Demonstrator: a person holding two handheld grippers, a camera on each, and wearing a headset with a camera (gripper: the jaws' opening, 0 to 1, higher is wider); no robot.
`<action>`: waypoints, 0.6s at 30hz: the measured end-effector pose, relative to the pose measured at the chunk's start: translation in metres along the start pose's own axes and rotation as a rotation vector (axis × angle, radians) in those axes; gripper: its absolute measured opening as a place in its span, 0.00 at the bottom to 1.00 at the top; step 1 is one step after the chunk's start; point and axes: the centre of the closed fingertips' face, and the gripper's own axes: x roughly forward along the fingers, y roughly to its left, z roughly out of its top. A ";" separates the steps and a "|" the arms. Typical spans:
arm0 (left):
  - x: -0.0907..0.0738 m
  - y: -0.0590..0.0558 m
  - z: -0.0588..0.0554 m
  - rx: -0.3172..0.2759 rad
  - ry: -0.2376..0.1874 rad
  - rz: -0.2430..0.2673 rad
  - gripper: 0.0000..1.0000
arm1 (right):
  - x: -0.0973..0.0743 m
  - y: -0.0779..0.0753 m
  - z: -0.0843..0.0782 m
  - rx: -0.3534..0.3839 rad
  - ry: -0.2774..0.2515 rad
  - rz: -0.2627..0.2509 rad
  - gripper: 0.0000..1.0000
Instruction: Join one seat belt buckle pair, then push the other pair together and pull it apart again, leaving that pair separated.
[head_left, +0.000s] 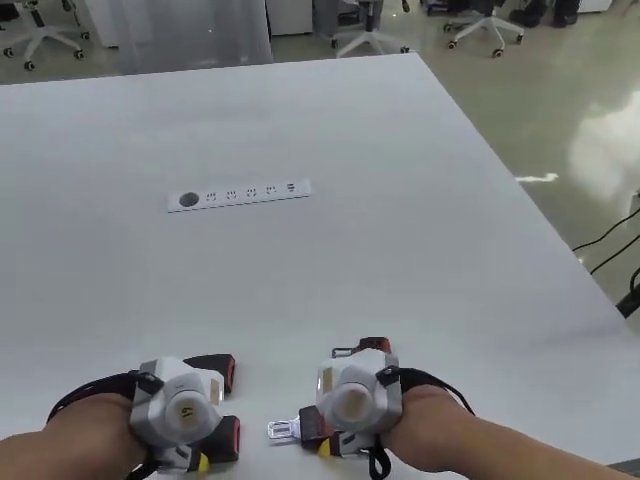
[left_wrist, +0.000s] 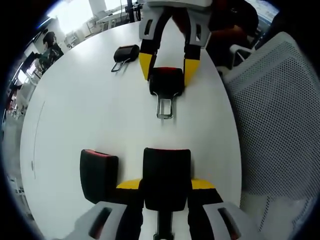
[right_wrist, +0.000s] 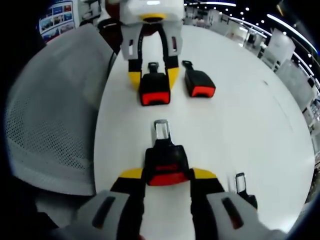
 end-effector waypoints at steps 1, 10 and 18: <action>0.000 0.000 0.000 0.000 0.002 -0.001 0.35 | 0.001 0.000 0.002 0.000 -0.005 -0.002 0.34; 0.001 0.000 0.001 0.014 0.018 -0.007 0.35 | 0.006 0.000 0.010 0.004 -0.028 -0.006 0.34; 0.001 0.000 0.000 0.004 0.030 -0.003 0.35 | 0.014 0.004 0.023 0.000 -0.023 -0.003 0.34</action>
